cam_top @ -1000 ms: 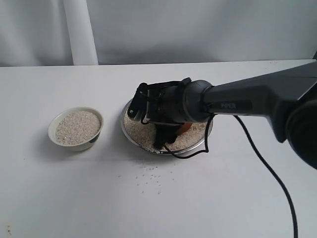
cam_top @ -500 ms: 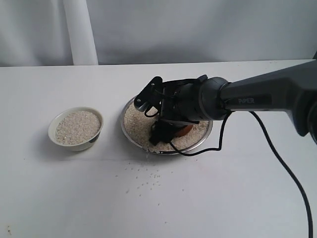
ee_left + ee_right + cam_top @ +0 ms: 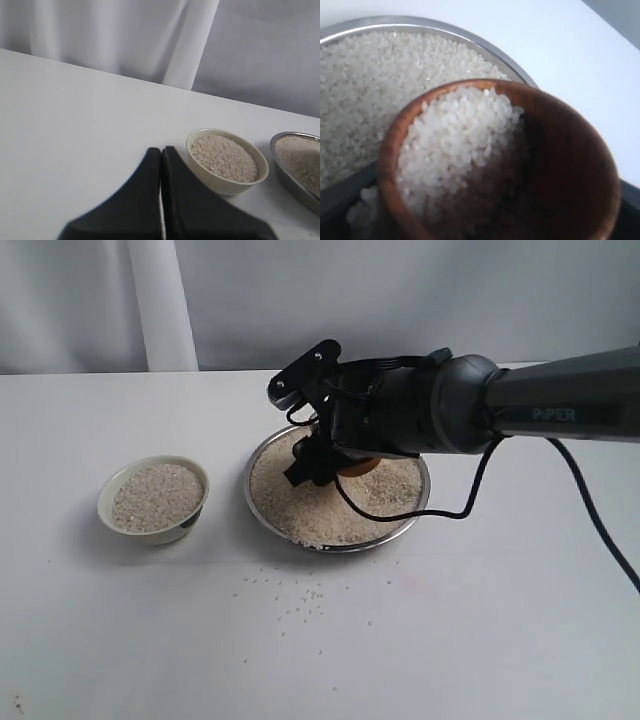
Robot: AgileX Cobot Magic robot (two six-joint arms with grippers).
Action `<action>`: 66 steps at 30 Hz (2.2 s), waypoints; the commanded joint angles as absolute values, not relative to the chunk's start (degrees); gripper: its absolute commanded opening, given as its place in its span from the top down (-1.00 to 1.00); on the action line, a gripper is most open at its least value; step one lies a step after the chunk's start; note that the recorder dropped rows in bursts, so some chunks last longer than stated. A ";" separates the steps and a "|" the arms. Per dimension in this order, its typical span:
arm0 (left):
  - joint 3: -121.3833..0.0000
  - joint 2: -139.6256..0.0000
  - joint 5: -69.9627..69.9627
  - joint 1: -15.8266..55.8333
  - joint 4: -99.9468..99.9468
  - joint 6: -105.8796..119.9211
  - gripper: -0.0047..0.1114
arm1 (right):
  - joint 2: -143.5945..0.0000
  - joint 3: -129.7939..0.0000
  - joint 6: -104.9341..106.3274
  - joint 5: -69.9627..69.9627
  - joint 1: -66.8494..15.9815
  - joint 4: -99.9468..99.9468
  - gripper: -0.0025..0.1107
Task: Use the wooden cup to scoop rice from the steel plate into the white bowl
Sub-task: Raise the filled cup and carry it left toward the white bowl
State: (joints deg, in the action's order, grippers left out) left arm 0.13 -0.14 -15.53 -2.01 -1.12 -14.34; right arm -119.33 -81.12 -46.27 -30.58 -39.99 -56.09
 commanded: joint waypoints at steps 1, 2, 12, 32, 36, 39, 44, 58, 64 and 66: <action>0.00 0.00 -15.29 -1.74 -1.02 -14.56 0.92 | -116.90 -81.14 -47.00 -28.26 -39.98 -57.04 0.96; 0.00 0.00 -15.29 -1.74 -1.02 -14.56 0.92 | -116.68 -81.14 -47.00 -27.31 -39.98 -57.04 0.96; 0.00 0.00 -15.29 -1.74 -1.02 -14.56 0.92 | -115.06 -81.49 -46.71 -12.66 -39.98 -58.70 0.96; 0.00 0.00 -15.29 -1.74 -1.02 -14.56 0.92 | -132.31 -113.63 -15.71 -29.79 -51.33 -51.37 0.96; 0.00 0.00 -15.29 -1.74 -1.02 -14.56 0.92 | -135.38 -116.92 -11.69 -32.60 -52.31 -51.23 0.96; 0.00 0.00 -15.29 -1.74 -1.02 -14.56 0.92 | -137.16 -118.07 -9.12 -33.93 -52.85 -51.61 0.96; 0.00 0.00 -15.29 -1.74 -1.02 -14.56 0.92 | -138.22 -118.07 -5.11 -35.39 -53.80 -53.56 0.96; 0.00 0.00 -15.29 -1.74 -1.02 -14.56 0.92 | -139.18 -118.07 0.00 -38.41 -55.33 -64.75 0.96; 0.00 0.00 -15.29 -1.74 -1.02 -14.56 0.92 | -141.41 -118.07 4.52 -41.92 -56.95 -72.30 0.96; 0.00 0.00 -15.29 -1.74 -1.02 -14.56 0.92 | -141.88 -118.07 4.52 -42.33 -57.36 -73.75 0.96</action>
State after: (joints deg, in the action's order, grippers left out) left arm 0.13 -0.14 -15.64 -2.01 -1.12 -14.34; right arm -141.76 -117.70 3.45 -41.23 -56.65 -70.33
